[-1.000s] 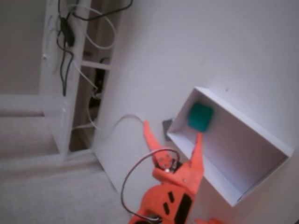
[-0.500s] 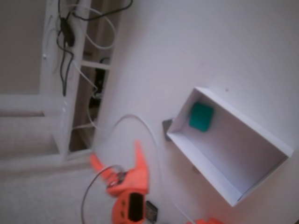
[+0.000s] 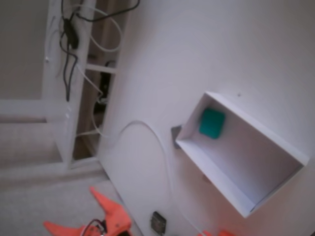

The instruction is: Grasp the green cube and put it in the bin.

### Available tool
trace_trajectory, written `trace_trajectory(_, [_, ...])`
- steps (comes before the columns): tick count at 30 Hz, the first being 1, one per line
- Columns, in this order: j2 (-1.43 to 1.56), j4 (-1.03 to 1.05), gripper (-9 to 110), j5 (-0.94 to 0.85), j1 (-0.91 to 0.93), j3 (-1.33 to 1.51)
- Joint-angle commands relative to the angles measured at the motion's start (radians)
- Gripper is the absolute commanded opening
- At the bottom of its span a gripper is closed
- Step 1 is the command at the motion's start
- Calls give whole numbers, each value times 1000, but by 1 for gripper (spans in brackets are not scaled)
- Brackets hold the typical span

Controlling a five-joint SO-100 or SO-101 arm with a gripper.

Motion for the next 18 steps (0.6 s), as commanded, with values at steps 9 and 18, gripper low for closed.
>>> trace_trajectory(9, [156, 775, 43, 114, -9, -83])
trace_trajectory(18, [156, 1198, 42, 77, -2, -170])
